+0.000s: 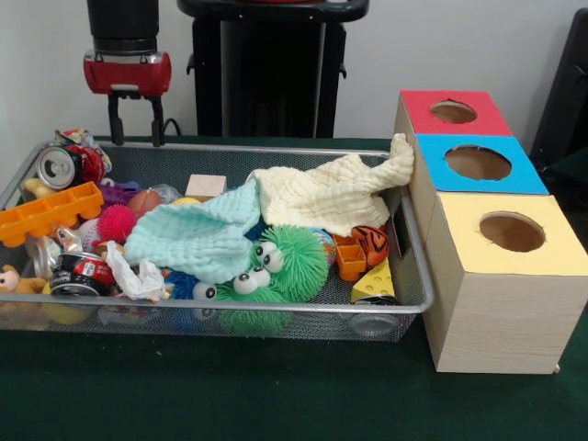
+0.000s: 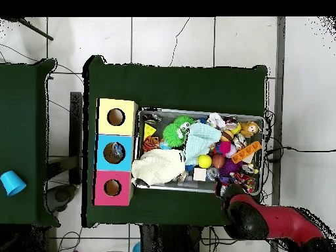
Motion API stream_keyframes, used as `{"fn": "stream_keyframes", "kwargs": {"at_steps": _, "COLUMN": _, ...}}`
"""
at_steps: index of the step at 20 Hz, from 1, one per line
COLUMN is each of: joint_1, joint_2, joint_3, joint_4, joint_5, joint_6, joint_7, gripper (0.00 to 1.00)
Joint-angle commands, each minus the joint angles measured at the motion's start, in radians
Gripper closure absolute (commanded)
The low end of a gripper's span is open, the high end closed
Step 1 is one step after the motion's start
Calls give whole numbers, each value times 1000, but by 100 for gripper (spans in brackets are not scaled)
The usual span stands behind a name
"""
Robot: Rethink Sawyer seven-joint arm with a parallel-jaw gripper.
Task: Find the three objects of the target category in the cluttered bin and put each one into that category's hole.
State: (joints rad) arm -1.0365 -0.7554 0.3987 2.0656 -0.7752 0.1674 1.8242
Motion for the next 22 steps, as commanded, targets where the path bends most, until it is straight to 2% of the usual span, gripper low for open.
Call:
{"fn": "stream_keyframes", "kwargs": {"at_steps": 1, "joint_1": 26, "joint_2": 31, "joint_3": 23, "joint_4": -75, "joint_5": -2, "joint_6": 16, "joint_7": 33, "gripper": 0}}
{"fn": "stream_keyframes", "kwargs": {"at_steps": 9, "joint_1": 10, "joint_2": 54, "joint_3": 51, "joint_4": -103, "joint_5": 5, "joint_6": 29, "joint_7": 7, "gripper": 0}}
{"fn": "stream_keyframes", "kwargs": {"at_steps": 22, "joint_1": 18, "joint_2": 81, "joint_3": 48, "joint_4": -138, "joint_5": -1, "joint_6": 24, "joint_7": 4, "gripper": 0}}
